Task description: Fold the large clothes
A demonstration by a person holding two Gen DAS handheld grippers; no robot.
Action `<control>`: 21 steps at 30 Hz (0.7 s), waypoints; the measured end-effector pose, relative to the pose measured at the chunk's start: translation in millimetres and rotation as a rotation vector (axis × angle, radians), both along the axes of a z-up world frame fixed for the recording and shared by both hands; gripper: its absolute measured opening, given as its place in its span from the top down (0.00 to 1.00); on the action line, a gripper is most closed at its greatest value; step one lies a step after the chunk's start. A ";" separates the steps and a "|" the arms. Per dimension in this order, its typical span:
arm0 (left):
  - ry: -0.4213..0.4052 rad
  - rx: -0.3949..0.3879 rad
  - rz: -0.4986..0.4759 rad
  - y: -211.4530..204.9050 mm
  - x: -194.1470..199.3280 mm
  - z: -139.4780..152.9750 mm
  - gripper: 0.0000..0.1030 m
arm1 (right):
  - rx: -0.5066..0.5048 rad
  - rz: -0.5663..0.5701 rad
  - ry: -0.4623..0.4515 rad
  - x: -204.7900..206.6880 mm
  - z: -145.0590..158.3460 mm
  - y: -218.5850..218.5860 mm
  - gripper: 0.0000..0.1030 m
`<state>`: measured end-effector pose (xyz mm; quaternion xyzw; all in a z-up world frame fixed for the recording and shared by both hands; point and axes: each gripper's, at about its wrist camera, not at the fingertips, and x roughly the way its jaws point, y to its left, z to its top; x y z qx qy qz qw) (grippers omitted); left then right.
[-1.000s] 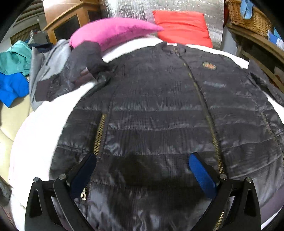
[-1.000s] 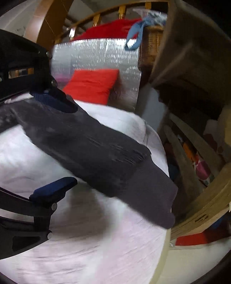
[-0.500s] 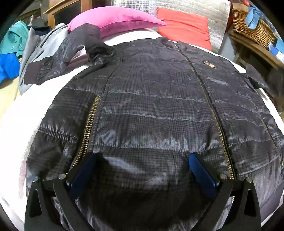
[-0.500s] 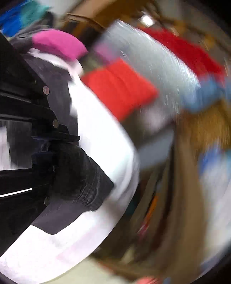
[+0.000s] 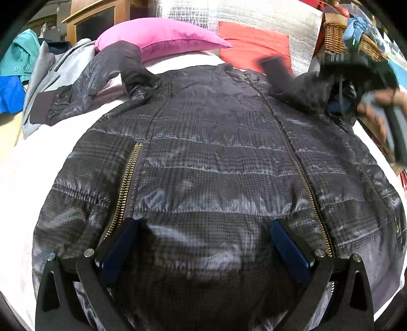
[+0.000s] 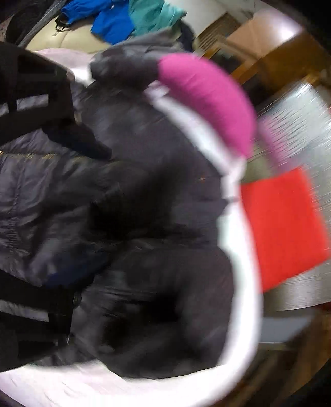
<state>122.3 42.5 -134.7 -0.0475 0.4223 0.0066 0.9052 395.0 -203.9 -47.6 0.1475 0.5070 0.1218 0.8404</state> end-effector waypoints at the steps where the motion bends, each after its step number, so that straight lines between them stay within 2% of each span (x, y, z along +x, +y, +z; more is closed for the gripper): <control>1: -0.001 0.004 0.000 -0.3 0.1 -0.4 0.00 | 0.017 -0.009 -0.006 -5.8 -1.6 -1.9 0.21; 5: -0.002 0.011 0.002 -1.2 -1.3 -1.0 0.00 | 0.176 -0.067 -0.078 -42.7 13.5 -31.3 0.19; 10: 0.024 -0.018 -0.013 -0.3 -3.8 4.9 0.00 | 0.302 -0.114 -0.192 -106.4 22.0 -70.4 0.15; 13: 0.030 -0.147 -0.033 4.9 -5.1 20.9 0.00 | 0.355 -0.114 -0.239 -146.4 9.1 -80.7 0.14; 15: 0.031 -0.255 -0.051 8.0 1.9 38.7 0.00 | 0.354 -0.115 -0.262 -171.7 -1.0 -80.9 0.14; 17: 0.035 -0.324 -0.061 8.4 16.4 53.3 0.00 | 0.341 -0.102 -0.286 -189.4 -7.6 -79.3 0.14; 21: 0.076 -0.422 -0.052 5.1 76.6 73.5 0.00 | 0.308 -0.082 -0.361 -202.8 -22.2 -58.1 0.14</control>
